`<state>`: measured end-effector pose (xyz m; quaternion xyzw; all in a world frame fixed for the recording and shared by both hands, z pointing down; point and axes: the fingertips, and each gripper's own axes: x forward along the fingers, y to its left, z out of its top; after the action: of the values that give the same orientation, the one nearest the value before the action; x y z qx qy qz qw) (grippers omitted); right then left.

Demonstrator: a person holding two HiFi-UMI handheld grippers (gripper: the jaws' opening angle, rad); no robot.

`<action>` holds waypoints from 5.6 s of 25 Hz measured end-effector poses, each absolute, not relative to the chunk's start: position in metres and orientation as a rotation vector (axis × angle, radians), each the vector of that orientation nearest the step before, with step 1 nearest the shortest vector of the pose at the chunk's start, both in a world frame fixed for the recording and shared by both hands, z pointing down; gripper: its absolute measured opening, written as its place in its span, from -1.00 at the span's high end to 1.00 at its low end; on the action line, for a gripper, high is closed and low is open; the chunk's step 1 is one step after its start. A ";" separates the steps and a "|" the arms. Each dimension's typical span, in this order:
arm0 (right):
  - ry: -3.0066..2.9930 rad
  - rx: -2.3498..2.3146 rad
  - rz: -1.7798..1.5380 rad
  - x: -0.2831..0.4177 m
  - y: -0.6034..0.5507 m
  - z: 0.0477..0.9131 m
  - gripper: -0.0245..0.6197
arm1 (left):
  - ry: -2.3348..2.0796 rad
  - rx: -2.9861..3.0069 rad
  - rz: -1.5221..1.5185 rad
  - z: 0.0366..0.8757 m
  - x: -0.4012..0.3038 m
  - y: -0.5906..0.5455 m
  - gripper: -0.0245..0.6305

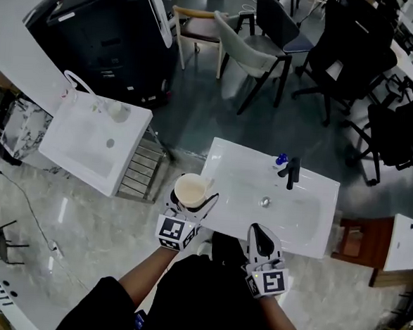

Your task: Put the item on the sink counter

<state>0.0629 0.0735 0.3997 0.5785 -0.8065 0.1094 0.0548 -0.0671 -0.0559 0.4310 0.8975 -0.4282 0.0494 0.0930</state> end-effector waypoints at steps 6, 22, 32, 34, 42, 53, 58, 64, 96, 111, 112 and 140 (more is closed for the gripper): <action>-2.457 1.754 0.387 0.084 0.007 0.413 0.82 | -1.257 2.645 0.152 0.450 -0.035 -0.116 -0.48; -2.418 1.487 0.550 0.111 -0.092 0.505 0.82 | -1.217 2.663 0.287 0.568 0.028 -0.239 -0.48; -2.449 1.492 0.492 0.123 -0.134 0.524 0.82 | -1.185 2.652 0.472 0.643 0.039 -0.269 -0.48; -2.445 1.490 0.512 0.127 -0.140 0.532 0.82 | -1.170 2.652 0.490 0.651 0.042 -0.272 -0.48; -2.440 1.488 0.533 0.137 -0.164 0.550 0.82 | -1.171 2.626 0.517 0.674 0.051 -0.279 -0.48; -2.419 1.463 0.585 0.144 -0.159 0.560 0.82 | -1.143 2.574 0.615 0.697 0.053 -0.275 -0.48; -2.381 1.451 0.672 0.146 -0.154 0.560 0.82 | -1.074 2.612 0.650 0.699 0.053 -0.270 -0.48; -2.414 1.489 0.603 0.144 -0.152 0.558 0.82 | -1.053 2.631 0.623 0.700 0.049 -0.262 -0.48; -2.300 1.344 0.620 0.082 -0.239 0.668 0.78 | -0.626 2.703 0.556 0.696 0.047 -0.240 -0.48; -2.320 1.249 0.508 0.074 -0.234 0.662 0.67 | -0.560 2.714 0.537 0.694 0.046 -0.241 -0.48; -2.330 1.245 0.513 0.070 -0.235 0.663 0.63 | -0.561 2.715 0.541 0.694 0.045 -0.241 -0.48; -2.364 1.262 0.498 0.070 -0.255 0.676 0.73 | -0.548 2.797 0.620 0.697 0.054 -0.252 -0.48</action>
<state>0.0696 -0.2551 0.6760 0.4529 -0.8487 0.1788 0.2064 0.0540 -0.2521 0.6966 0.9529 -0.1867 0.2113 0.1121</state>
